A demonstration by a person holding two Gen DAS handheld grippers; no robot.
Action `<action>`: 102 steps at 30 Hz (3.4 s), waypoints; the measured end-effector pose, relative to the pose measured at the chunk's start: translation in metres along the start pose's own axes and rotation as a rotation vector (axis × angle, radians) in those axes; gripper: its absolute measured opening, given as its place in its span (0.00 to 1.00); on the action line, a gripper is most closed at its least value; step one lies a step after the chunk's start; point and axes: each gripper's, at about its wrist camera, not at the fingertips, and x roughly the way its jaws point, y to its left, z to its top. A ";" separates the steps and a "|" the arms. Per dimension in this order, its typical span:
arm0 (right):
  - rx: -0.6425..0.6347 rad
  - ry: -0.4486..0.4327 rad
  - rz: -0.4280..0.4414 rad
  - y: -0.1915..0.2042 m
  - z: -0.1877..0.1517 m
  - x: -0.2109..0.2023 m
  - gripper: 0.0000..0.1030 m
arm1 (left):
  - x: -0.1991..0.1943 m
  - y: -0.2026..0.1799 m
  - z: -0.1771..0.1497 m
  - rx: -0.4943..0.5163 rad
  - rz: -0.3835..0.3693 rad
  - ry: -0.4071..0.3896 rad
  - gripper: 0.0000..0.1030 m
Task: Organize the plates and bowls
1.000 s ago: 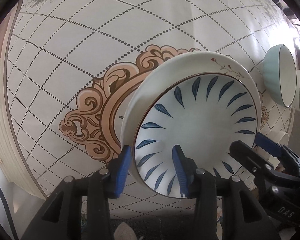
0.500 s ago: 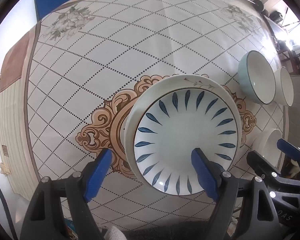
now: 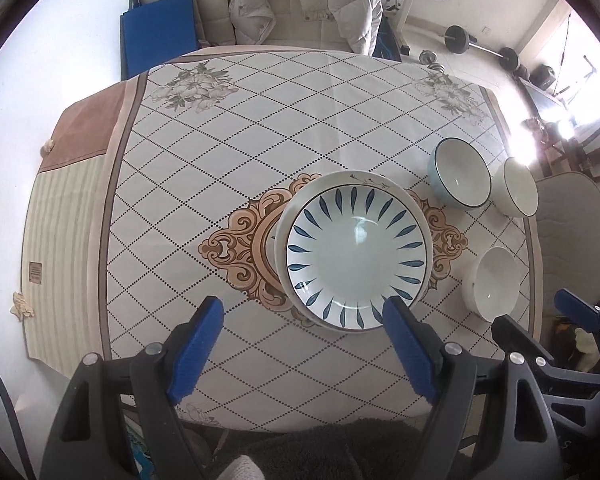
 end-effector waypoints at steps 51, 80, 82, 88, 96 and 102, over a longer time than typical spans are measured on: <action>0.165 0.283 0.404 -0.240 -0.015 0.220 0.16 | 0.197 -0.236 0.011 0.187 -0.142 0.263 0.14; 0.203 0.326 0.446 -0.240 0.018 0.227 0.14 | 0.191 -0.235 0.033 0.125 -0.084 0.284 0.14; 0.213 0.317 0.438 -0.248 0.019 0.222 0.29 | 0.183 -0.231 0.035 0.134 -0.071 0.271 0.18; 0.168 0.254 0.445 -0.269 0.047 0.181 0.62 | 0.145 -0.217 0.043 0.125 -0.061 0.215 0.29; 0.047 0.168 0.427 -0.261 0.137 0.149 0.63 | 0.144 -0.186 0.107 -0.029 -0.170 0.224 0.37; -0.132 0.230 0.388 -0.212 0.198 0.181 0.63 | 0.193 -0.166 0.156 -0.072 -0.186 0.327 0.37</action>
